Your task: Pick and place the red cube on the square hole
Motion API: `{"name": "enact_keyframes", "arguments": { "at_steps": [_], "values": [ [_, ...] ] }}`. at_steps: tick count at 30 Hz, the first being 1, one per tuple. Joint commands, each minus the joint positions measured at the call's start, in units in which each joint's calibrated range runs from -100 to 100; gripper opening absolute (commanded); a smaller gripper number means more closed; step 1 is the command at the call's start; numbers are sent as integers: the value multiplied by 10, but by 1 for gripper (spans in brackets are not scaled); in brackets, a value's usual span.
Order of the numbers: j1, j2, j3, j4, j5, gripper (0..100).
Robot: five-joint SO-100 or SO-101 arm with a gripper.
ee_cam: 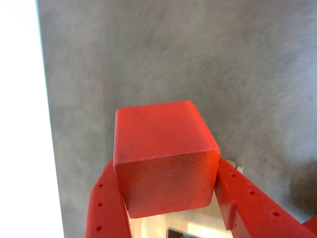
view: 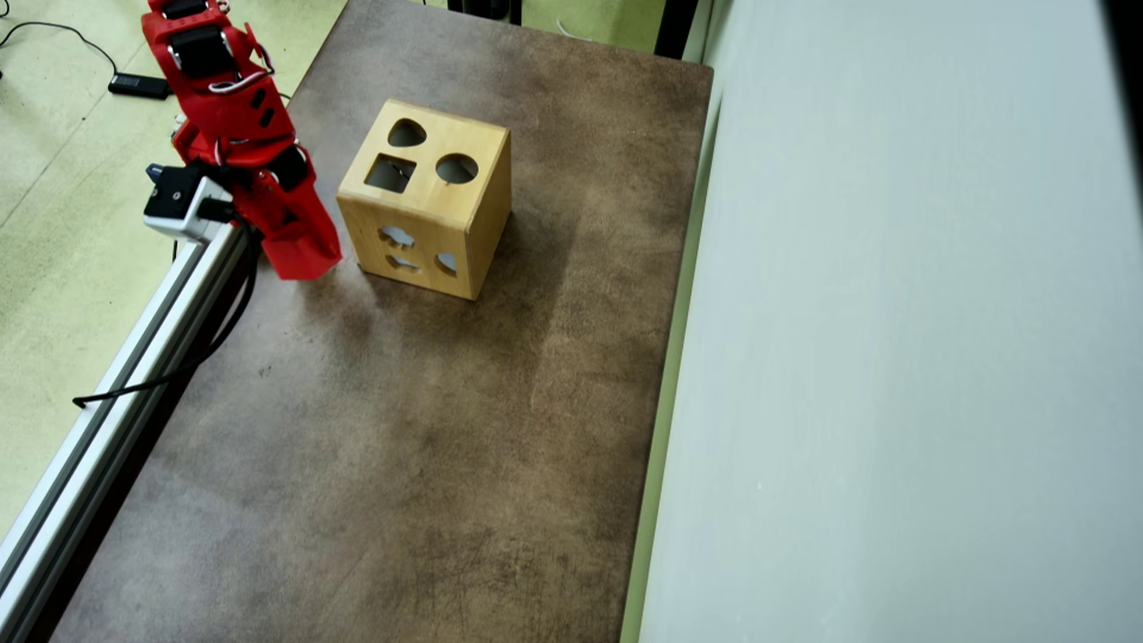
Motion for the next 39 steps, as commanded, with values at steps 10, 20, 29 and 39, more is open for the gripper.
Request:
{"name": "enact_keyframes", "arguments": {
  "at_steps": [10, 20, 29, 39],
  "values": [
    [-113, -40, -27, 147, -64, 4],
    [-221, -64, -18, 157, -156, 4],
    [-268, -60, 11, 158, -171, 3],
    [-268, -60, 113, 151, -171, 3]
  ]
}}
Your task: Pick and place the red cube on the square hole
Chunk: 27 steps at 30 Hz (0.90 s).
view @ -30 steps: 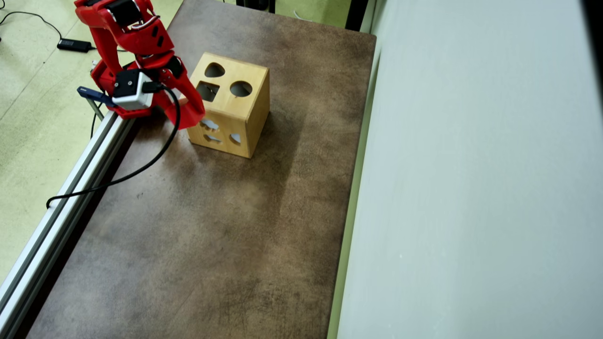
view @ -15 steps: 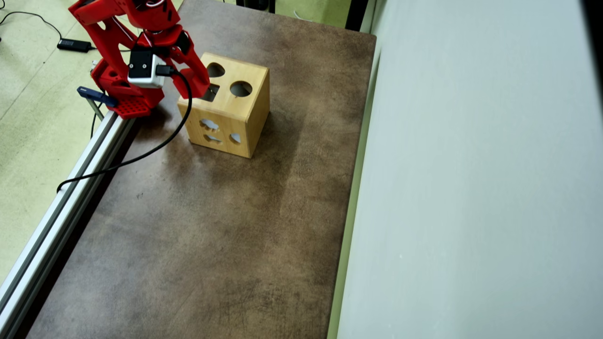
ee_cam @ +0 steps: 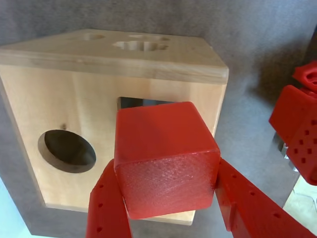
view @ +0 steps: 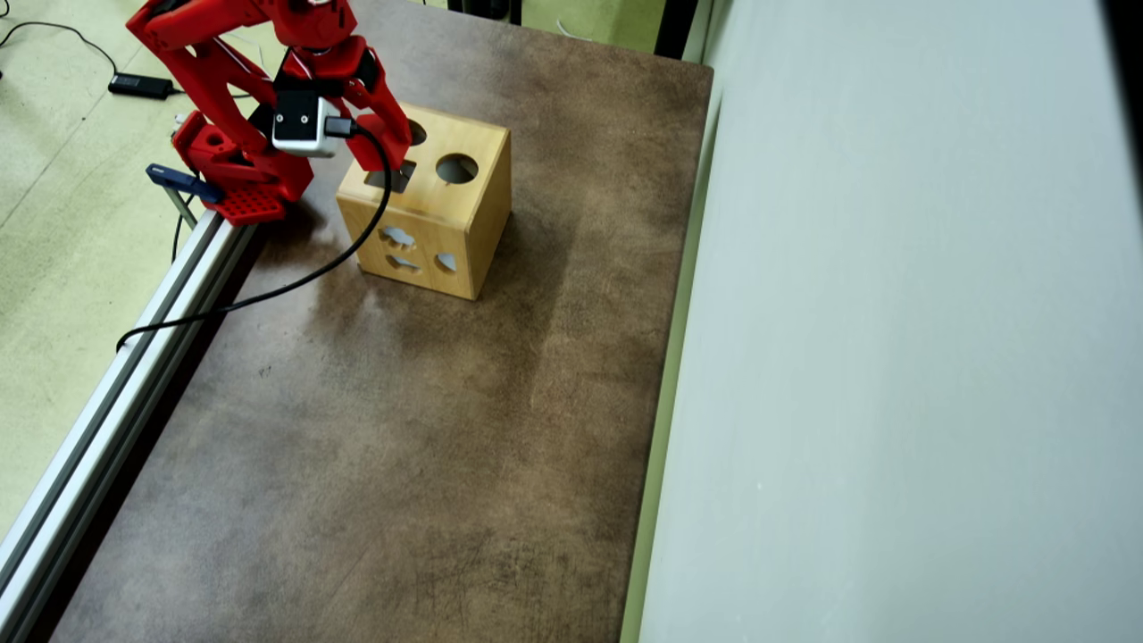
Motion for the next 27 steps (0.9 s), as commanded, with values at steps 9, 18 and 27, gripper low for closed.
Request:
{"name": "enact_keyframes", "arguments": {
  "at_steps": [9, 18, 27],
  "values": [
    [-3, 6, 3, -10, -1, 3],
    [-3, 27, -4, -30, -23, 3],
    [-7, 28, 2, -43, -28, 3]
  ]
}}
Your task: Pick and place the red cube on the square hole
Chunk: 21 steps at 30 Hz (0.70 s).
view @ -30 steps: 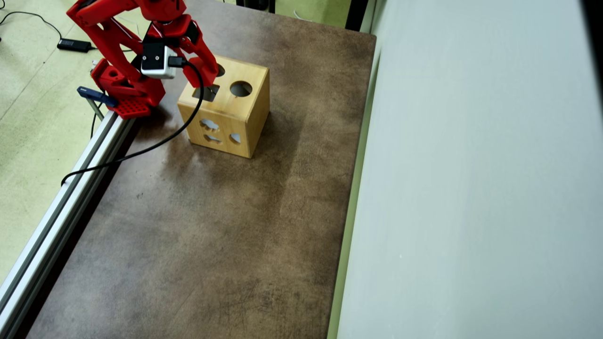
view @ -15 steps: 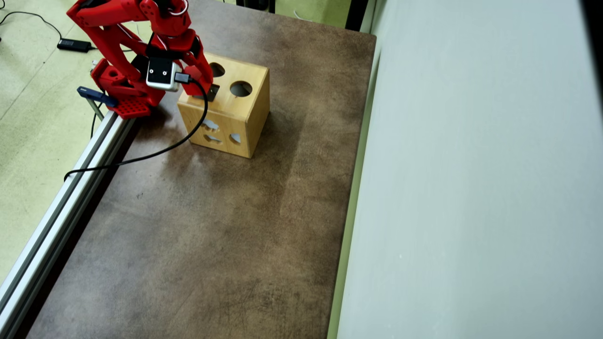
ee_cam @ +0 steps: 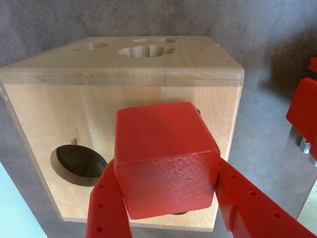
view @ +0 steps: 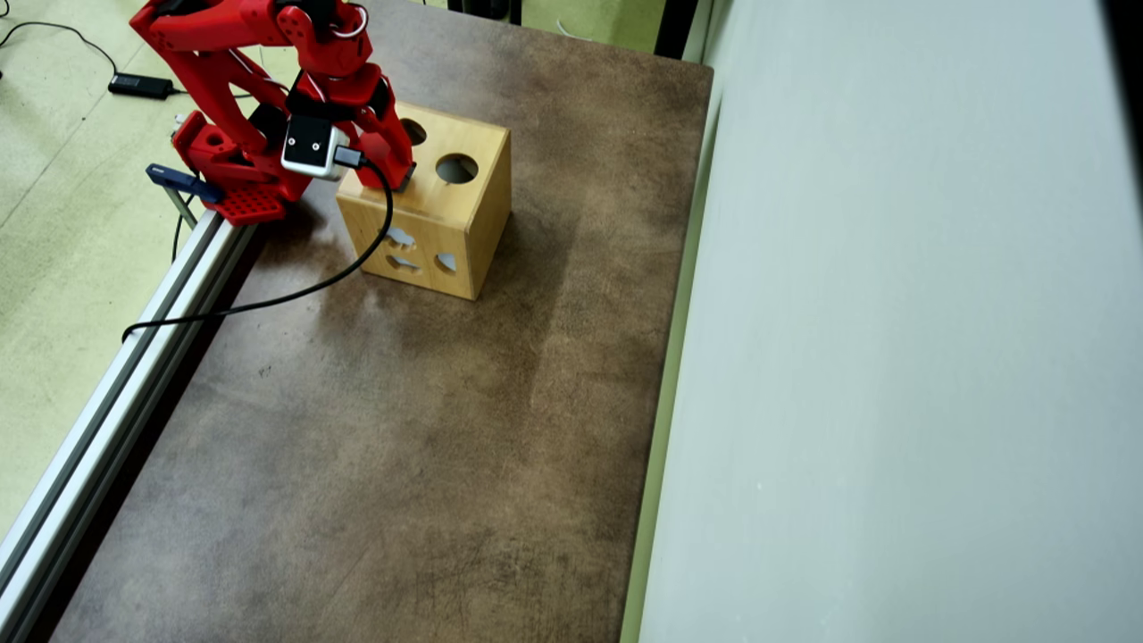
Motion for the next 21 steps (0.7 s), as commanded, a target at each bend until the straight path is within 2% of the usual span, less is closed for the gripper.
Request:
{"name": "enact_keyframes", "arguments": {
  "at_steps": [1, 21],
  "values": [
    [-14, -2, -3, -9, -1, 3],
    [-27, -1, 34, -10, -1, 3]
  ]
}}
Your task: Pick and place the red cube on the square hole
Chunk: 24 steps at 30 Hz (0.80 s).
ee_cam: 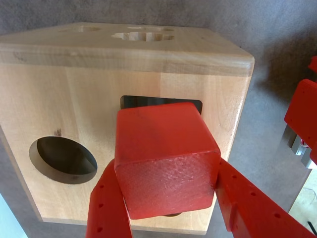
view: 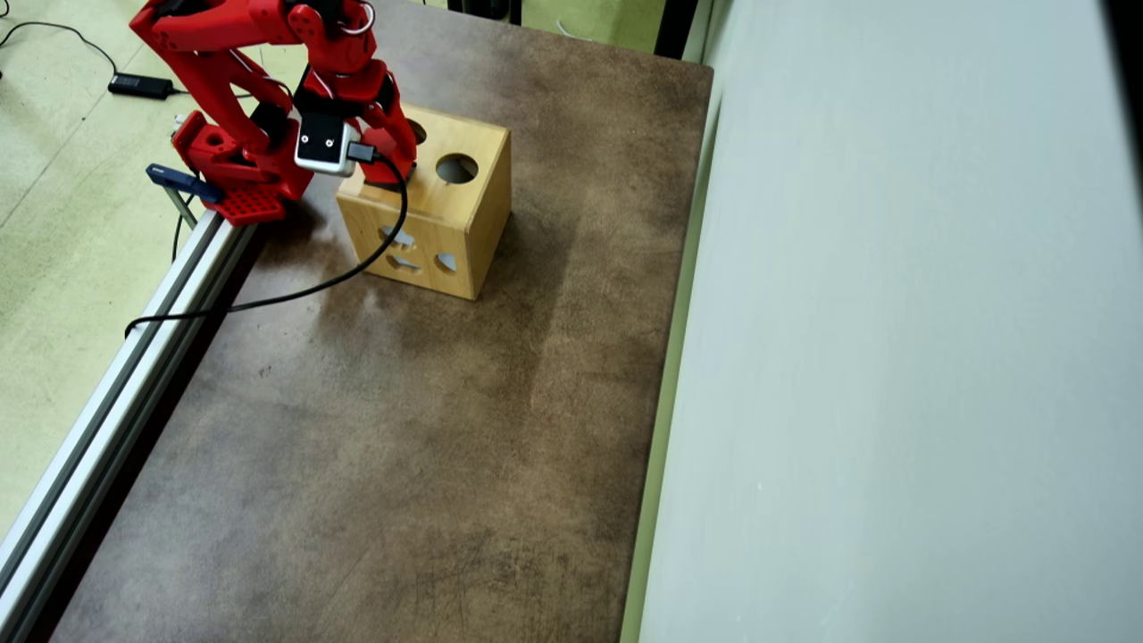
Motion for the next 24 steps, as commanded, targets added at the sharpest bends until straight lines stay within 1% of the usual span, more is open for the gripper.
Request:
{"name": "enact_keyframes", "arguments": {
  "at_steps": [1, 7, 22, 24],
  "values": [
    [3, 1, -2, -1, 0, 3],
    [3, 36, -2, 0, 0, 3],
    [4, 29, -9, 12, 0, 3],
    [4, 29, -11, 26, 0, 3]
  ]
}}
